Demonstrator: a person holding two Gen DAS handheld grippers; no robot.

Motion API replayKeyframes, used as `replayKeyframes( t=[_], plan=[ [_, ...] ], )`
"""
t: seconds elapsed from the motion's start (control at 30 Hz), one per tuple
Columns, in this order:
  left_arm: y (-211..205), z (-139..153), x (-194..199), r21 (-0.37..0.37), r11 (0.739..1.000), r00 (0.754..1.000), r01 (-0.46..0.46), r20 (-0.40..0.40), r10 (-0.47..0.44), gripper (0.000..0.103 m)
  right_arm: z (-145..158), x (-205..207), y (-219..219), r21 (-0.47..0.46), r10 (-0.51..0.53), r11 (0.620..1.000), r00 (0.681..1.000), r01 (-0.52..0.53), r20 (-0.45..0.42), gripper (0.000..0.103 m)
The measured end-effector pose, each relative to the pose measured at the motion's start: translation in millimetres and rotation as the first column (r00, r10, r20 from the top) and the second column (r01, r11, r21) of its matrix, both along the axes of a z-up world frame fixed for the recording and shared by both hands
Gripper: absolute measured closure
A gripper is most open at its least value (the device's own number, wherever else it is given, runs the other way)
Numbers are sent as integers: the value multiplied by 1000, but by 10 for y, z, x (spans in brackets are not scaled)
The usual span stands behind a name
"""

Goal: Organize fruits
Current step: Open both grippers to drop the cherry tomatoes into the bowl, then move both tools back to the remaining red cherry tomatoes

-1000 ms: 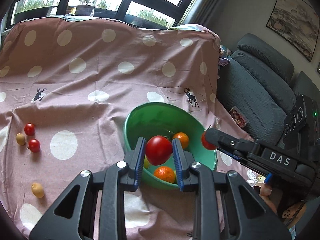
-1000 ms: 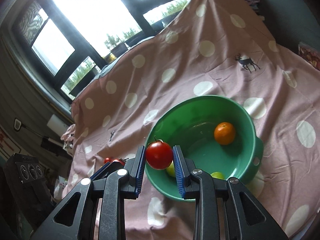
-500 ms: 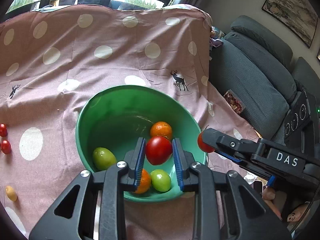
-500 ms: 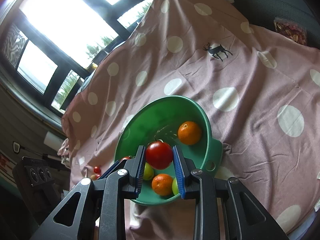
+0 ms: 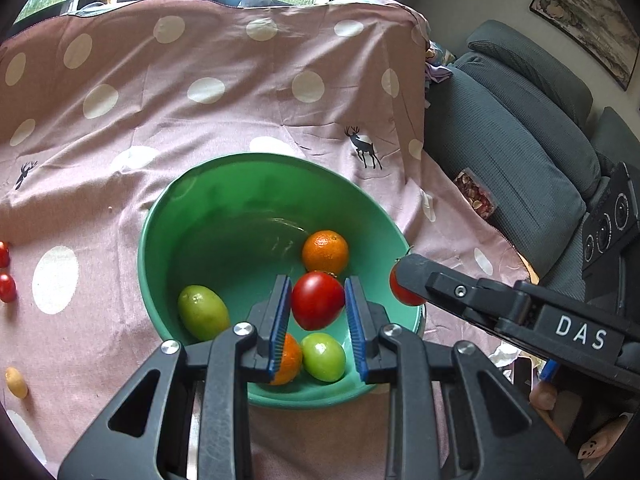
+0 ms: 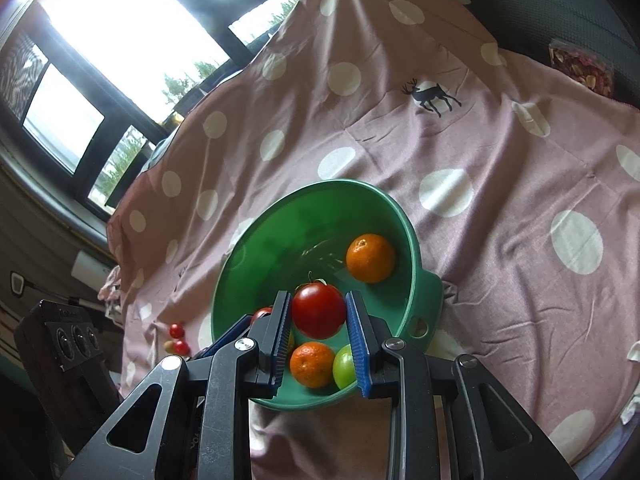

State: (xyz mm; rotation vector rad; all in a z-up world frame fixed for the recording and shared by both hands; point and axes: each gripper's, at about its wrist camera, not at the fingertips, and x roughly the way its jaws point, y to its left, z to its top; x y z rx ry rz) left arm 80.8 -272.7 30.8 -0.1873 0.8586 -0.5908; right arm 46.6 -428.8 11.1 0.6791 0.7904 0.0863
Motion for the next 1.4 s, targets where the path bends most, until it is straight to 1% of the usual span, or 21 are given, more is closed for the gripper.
replayKeyframes(
  t=[0.37,0.43,0.47,0.53,0.57,0.6,0.67,0.73,0.8,0.87,1.0,1.07,1.13,1.17,1.23,1.33,1.4],
  plan=[
    [-12,-56,23,21,1000,1000,-3,-17,3,75,-53,54,18,-30,-9,1000,999,7,-42,73],
    [-2,-49,28,23,1000,1000,-8,-22,8,76,-45,54,24,-57,-18,998,999,16,-47,73],
    [11,-41,26,20,1000,1000,-7,-22,8,73,-41,49,25,-66,-24,998,999,21,-48,73],
    [46,-14,13,12,1000,1000,-11,-21,12,60,-35,45,13,-65,-29,998,999,26,-43,73],
    [74,6,-3,3,1000,1000,-18,-15,18,50,-31,44,13,-62,-24,998,999,22,-40,70],
    [107,31,-20,-10,1000,1000,-23,-5,23,45,-25,39,13,-57,-22,998,999,20,-36,69],
    [165,87,-54,-21,999,999,-31,9,31,42,-6,27,20,-57,-23,998,999,22,-24,59],
    [251,143,-95,-31,998,999,-45,20,46,32,21,7,28,-63,-27,998,1000,26,-8,56],
    [377,203,-158,-39,996,996,-77,41,78,16,52,-8,47,-74,-31,997,999,32,4,54],
    [548,260,-249,-35,991,989,-126,77,128,12,83,-19,68,-80,-44,996,999,46,16,39],
    [928,332,-398,0,976,970,-218,115,216,4,213,-89,132,-125,-95,987,993,103,74,33],
    [1158,350,-459,7,964,958,-266,116,264,1,283,-125,183,-131,-94,985,988,110,119,24],
    [1403,357,-513,1,948,942,-317,113,315,1,340,-156,247,-123,-88,987,983,108,160,19],
    [1529,357,-543,1,940,934,-340,113,338,1,365,-163,285,-120,-84,987,981,106,176,17],
    [1752,346,-608,29,927,922,-375,118,369,1,405,-166,378,-123,-78,987,977,103,198,17],
    [2084,301,-670,54,896,893,-440,128,431,1,486,-207,544,-150,-81,981,966,120,244,17],
    [2308,247,-685,56,873,871,-485,119,477,1,526,-210,680,-171,-50,980,961,99,273,11]
  ],
)
